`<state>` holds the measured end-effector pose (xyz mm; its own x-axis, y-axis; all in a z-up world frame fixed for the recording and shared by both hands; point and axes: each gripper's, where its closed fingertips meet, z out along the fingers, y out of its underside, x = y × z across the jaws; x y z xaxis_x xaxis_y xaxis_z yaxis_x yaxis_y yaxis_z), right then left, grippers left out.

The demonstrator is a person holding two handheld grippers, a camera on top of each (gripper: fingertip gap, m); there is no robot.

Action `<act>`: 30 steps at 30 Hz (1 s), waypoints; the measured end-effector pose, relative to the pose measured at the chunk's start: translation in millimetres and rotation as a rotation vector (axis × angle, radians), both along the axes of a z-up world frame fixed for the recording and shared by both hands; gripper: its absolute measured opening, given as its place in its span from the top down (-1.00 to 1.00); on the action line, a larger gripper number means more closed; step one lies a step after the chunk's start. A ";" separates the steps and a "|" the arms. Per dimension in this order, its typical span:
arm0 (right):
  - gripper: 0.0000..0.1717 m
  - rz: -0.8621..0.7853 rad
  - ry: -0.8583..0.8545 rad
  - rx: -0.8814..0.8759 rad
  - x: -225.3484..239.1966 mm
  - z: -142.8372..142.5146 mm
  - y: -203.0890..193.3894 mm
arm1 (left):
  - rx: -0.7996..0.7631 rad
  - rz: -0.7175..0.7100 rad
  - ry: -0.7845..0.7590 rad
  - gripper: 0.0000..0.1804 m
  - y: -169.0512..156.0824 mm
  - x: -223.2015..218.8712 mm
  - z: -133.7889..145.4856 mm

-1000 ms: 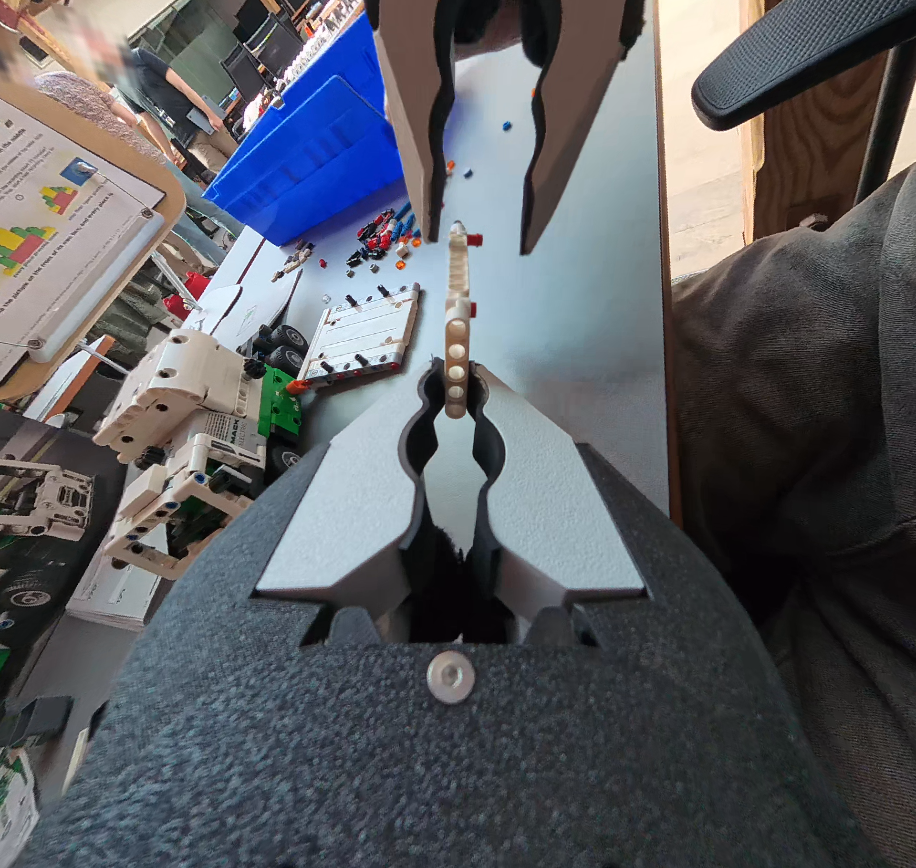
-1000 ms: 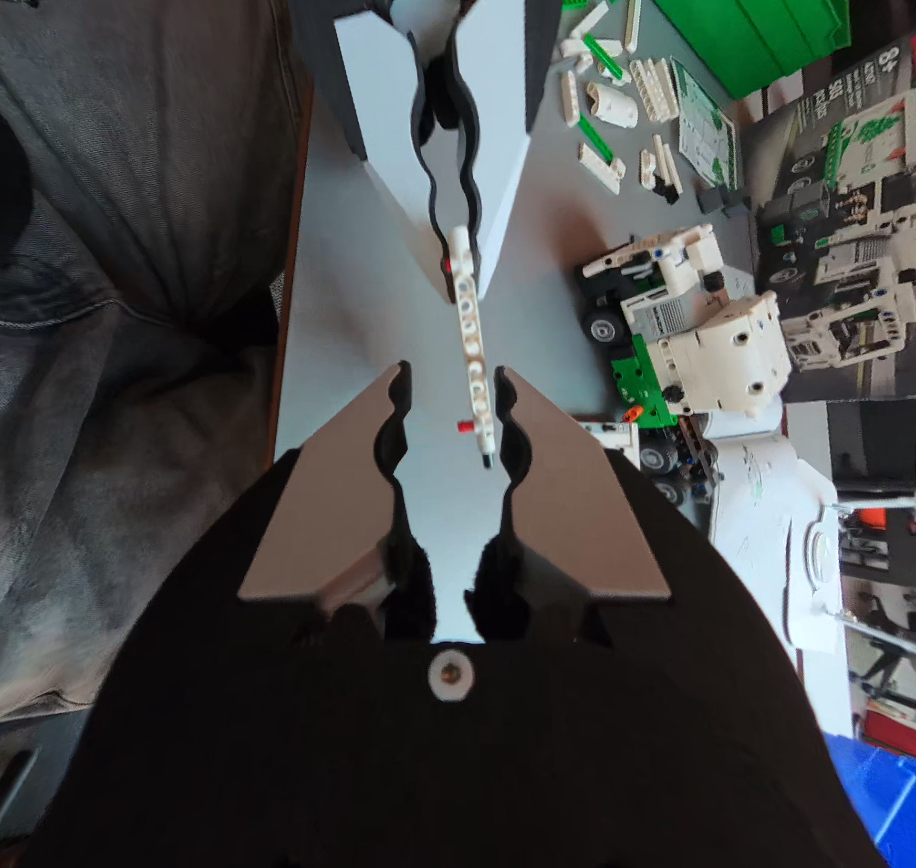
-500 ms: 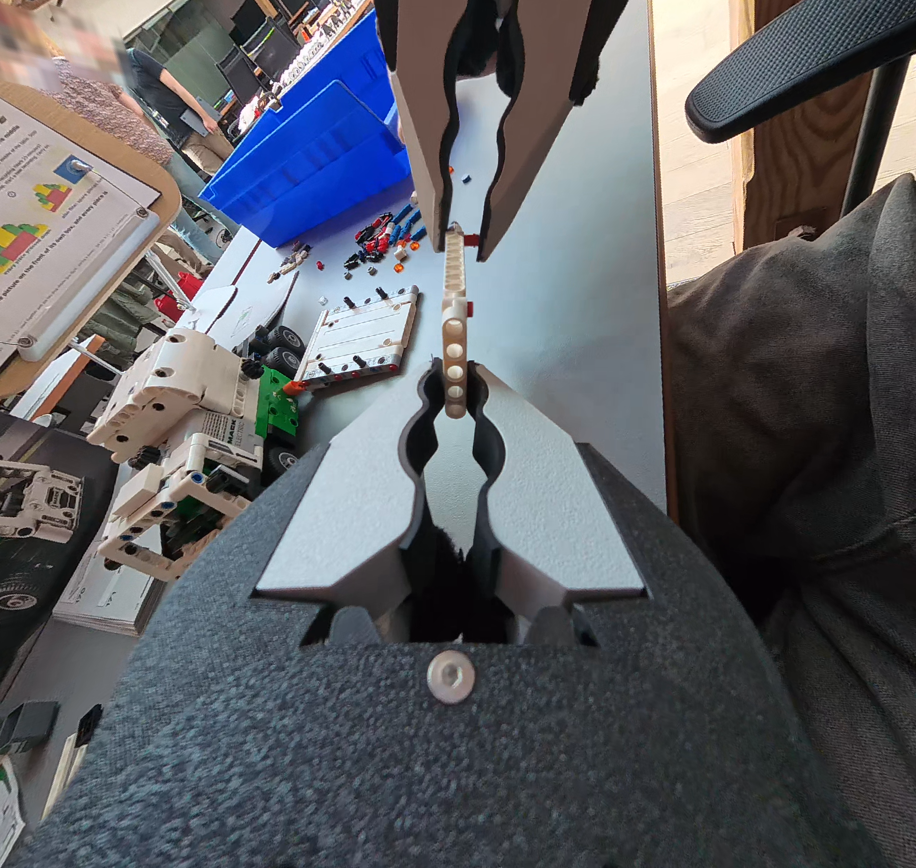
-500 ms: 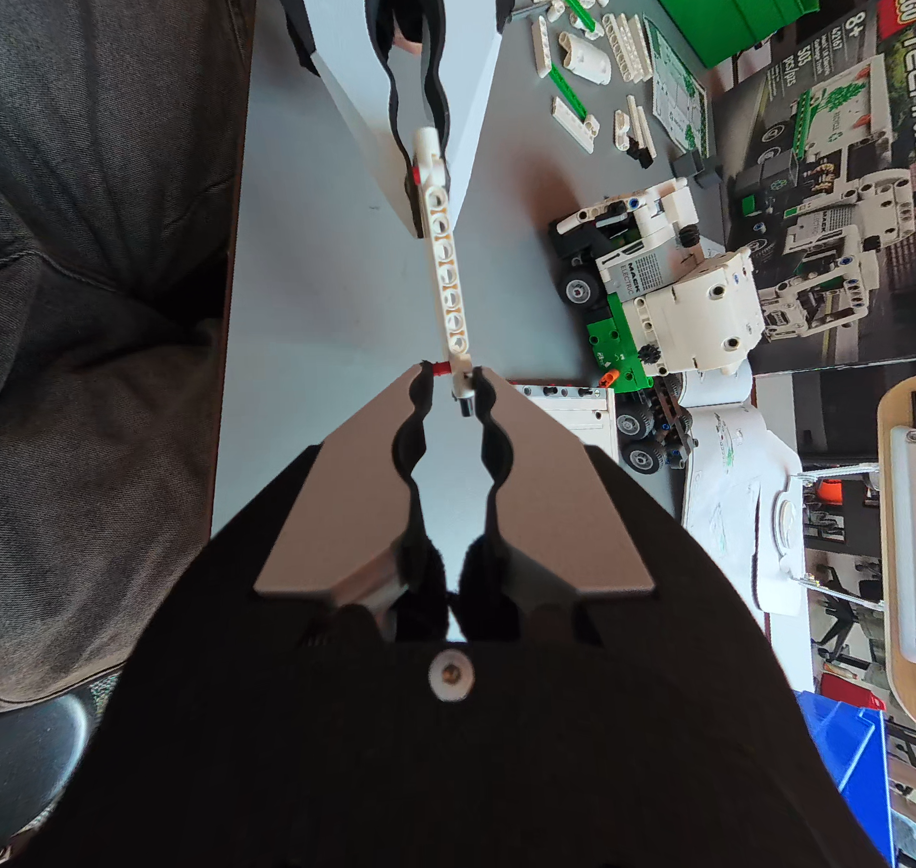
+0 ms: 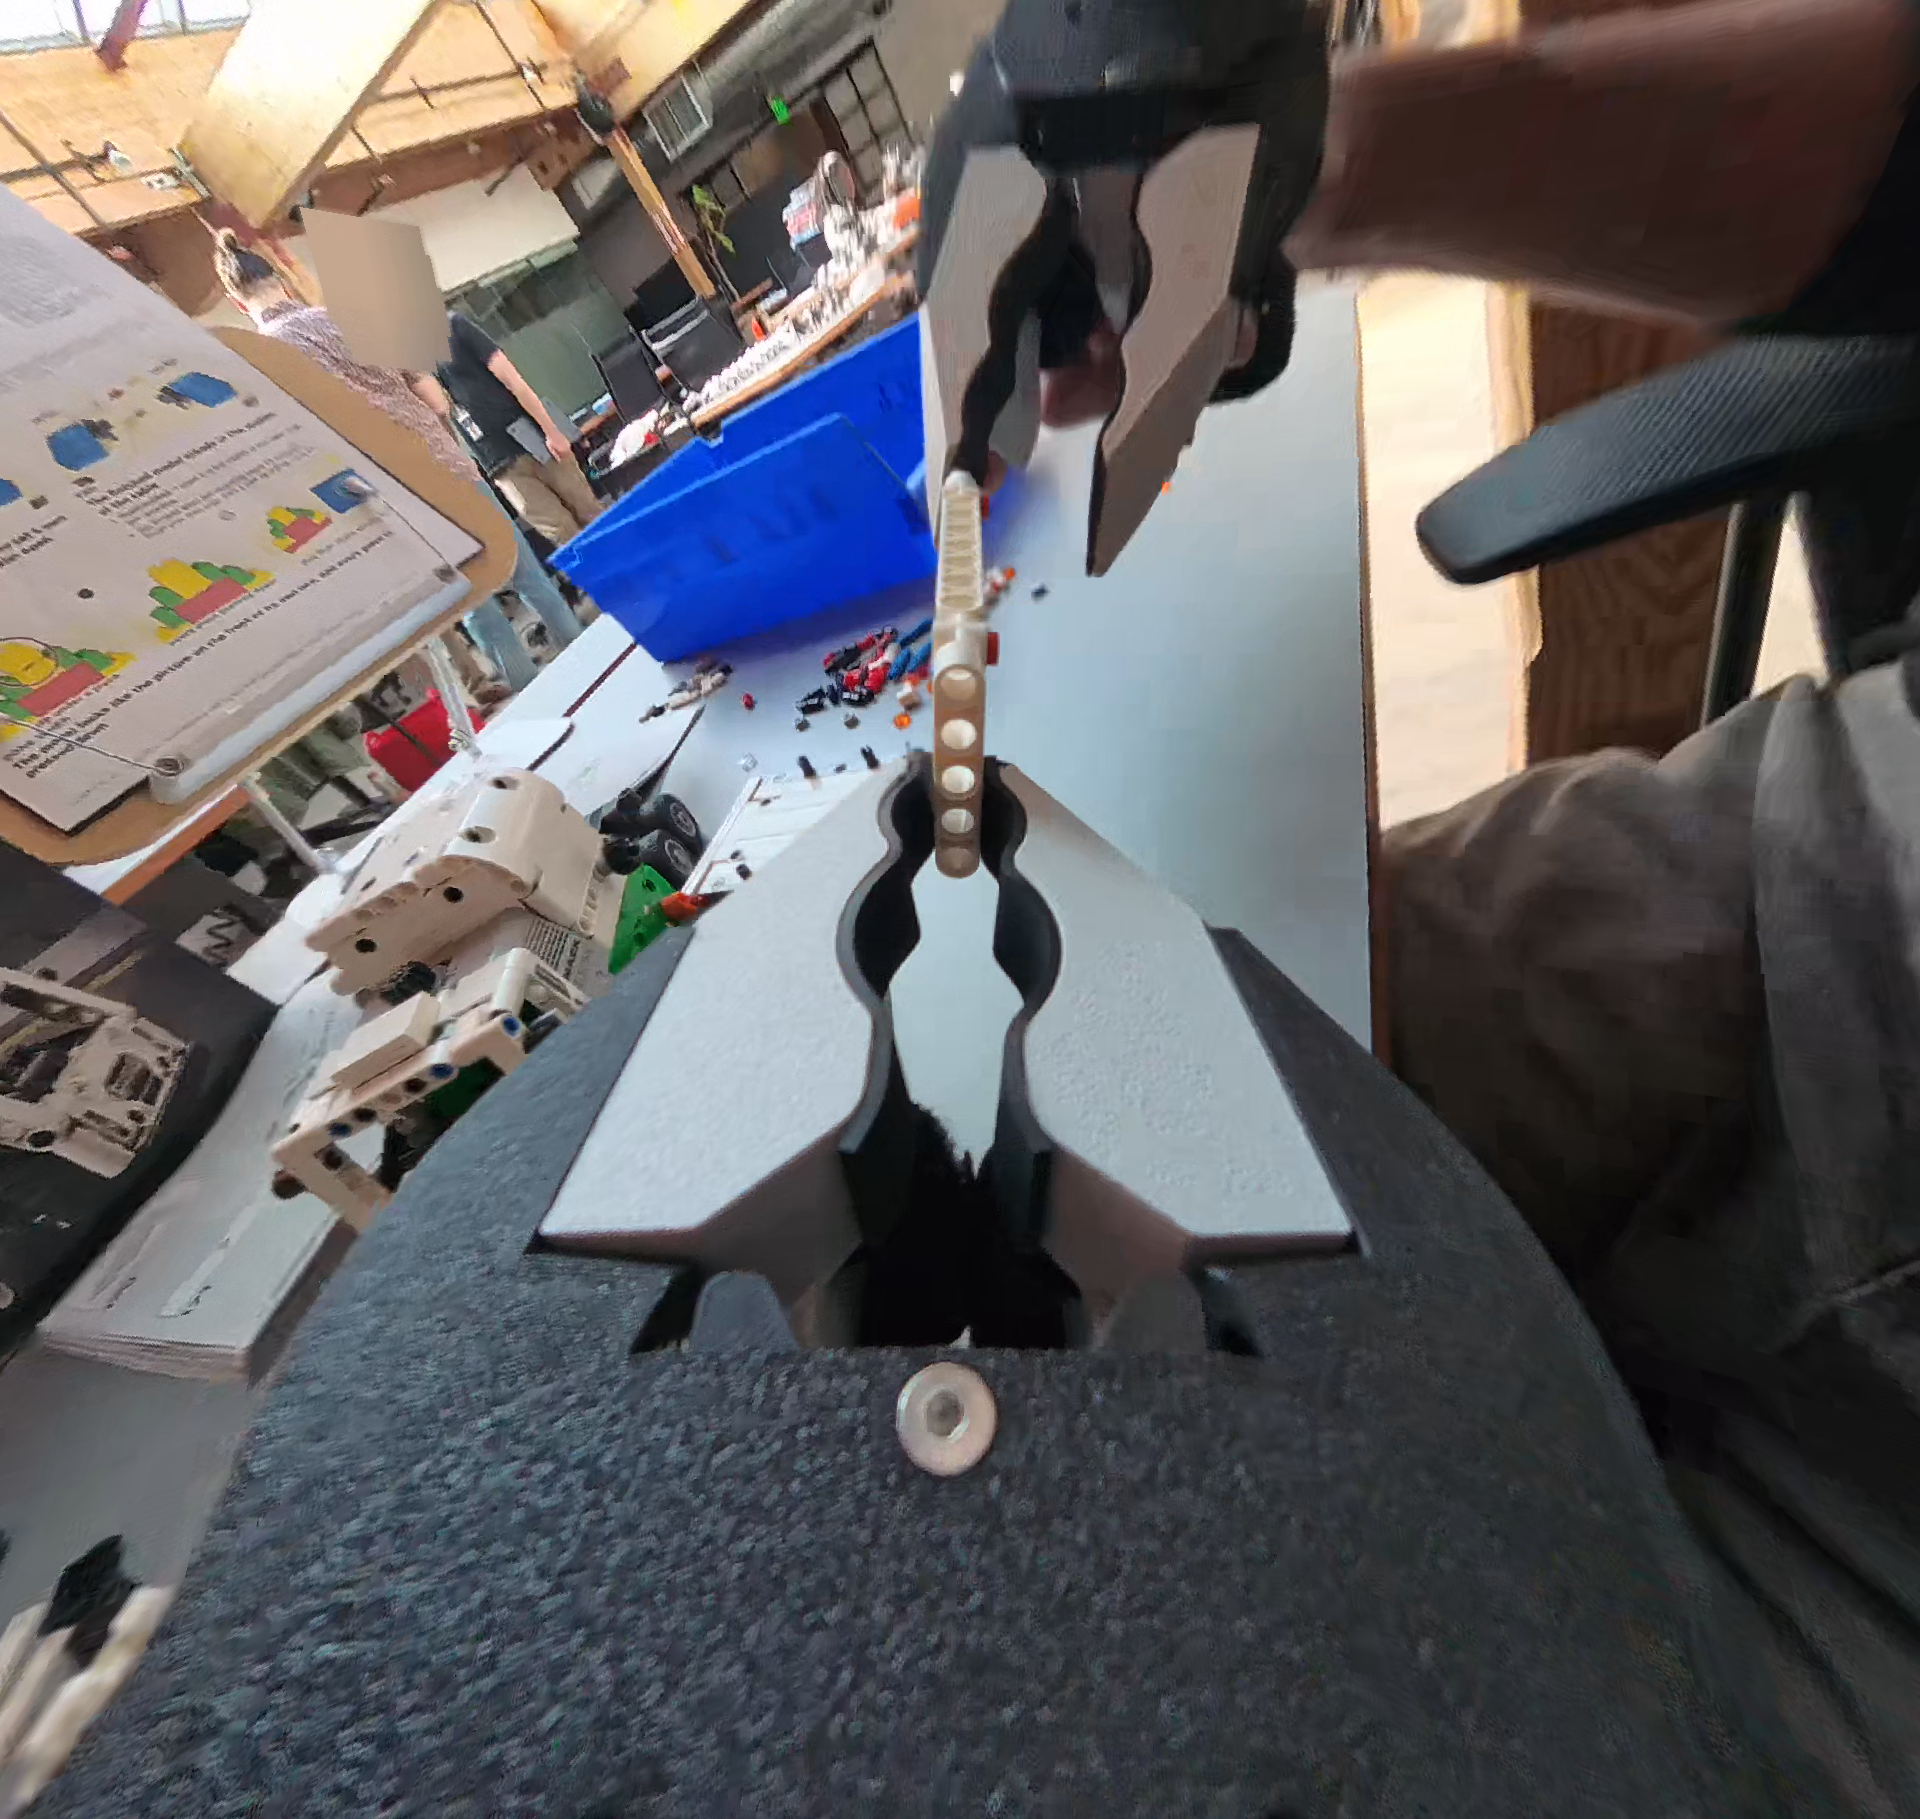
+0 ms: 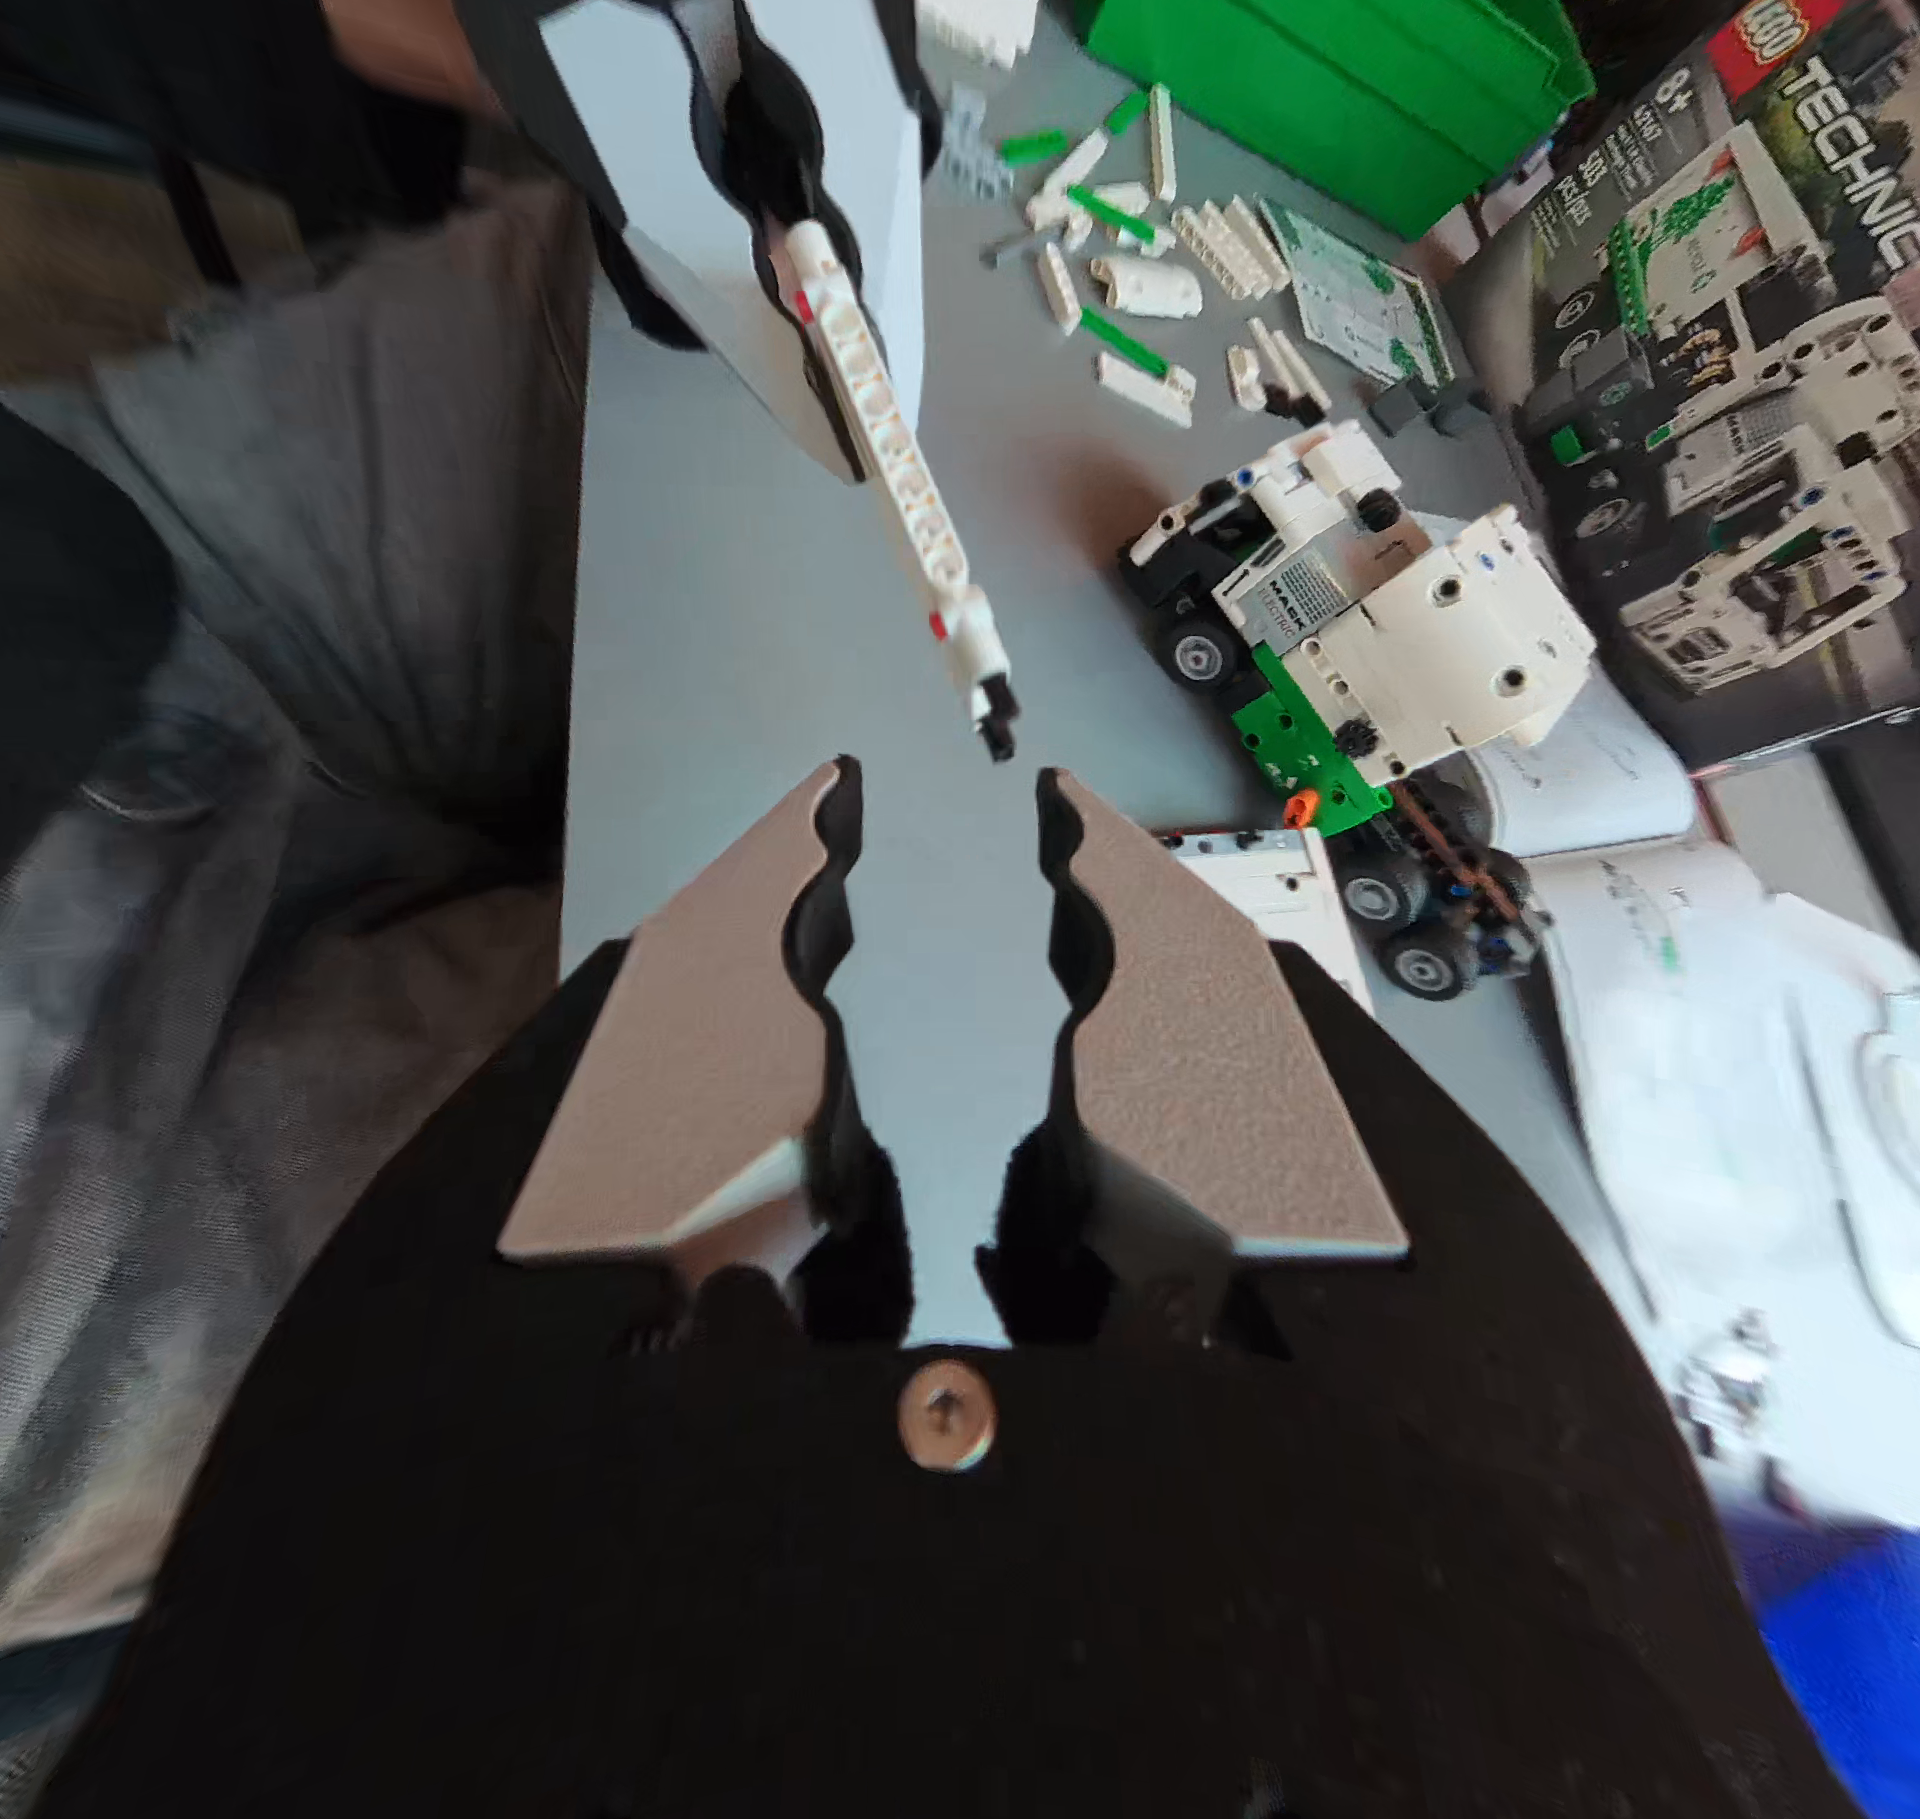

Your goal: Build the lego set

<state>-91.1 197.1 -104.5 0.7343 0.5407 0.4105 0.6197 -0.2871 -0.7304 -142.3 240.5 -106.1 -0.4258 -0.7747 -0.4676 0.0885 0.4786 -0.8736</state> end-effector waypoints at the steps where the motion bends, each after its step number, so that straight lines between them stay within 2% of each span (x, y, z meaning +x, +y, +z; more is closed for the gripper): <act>1: 0.58 0.006 0.111 0.014 -0.4 7.9 -0.3 | -0.077 -0.025 -0.013 0.93 0.9 -3.2 9.0; 5: 0.53 0.131 0.659 0.115 -20.6 45.5 11.6 | -0.374 -0.156 -0.022 0.92 1.8 -13.3 37.9; 7: 0.54 0.200 0.789 0.152 -31.8 56.2 19.3 | -0.474 -0.229 -0.004 0.93 -1.6 -15.5 45.3; 9: 0.62 0.261 0.821 0.183 -42.7 64.3 23.6 | -0.520 -0.268 0.019 0.92 -3.8 -13.7 46.4; 12: 0.92 0.261 0.749 0.236 -47.2 67.4 33.8 | -0.582 -0.292 0.054 0.92 -2.5 -7.8 47.2; 15: 0.93 0.190 0.679 0.281 -38.0 67.9 42.6 | -0.661 -0.213 0.094 0.84 12.3 6.9 45.6; 18: 0.95 0.038 0.463 0.340 -18.5 67.6 54.3 | -0.726 -0.064 0.121 0.67 37.1 18.4 39.3; 22: 0.96 -0.361 -0.068 0.420 60.3 76.9 72.5 | -0.818 -0.004 0.081 0.69 65.4 6.3 43.7; 25: 0.95 -0.594 -0.398 0.353 120.3 78.5 81.5 | -0.918 0.047 0.043 0.71 89.8 1.9 46.9; 27: 0.95 -0.677 -0.573 0.303 158.8 73.8 90.1 | -0.918 0.101 0.032 0.74 103.1 3.1 45.4; 30: 0.96 -0.709 -0.863 0.243 211.9 57.1 106.6 | -0.818 0.170 0.038 0.77 115.2 9.0 40.3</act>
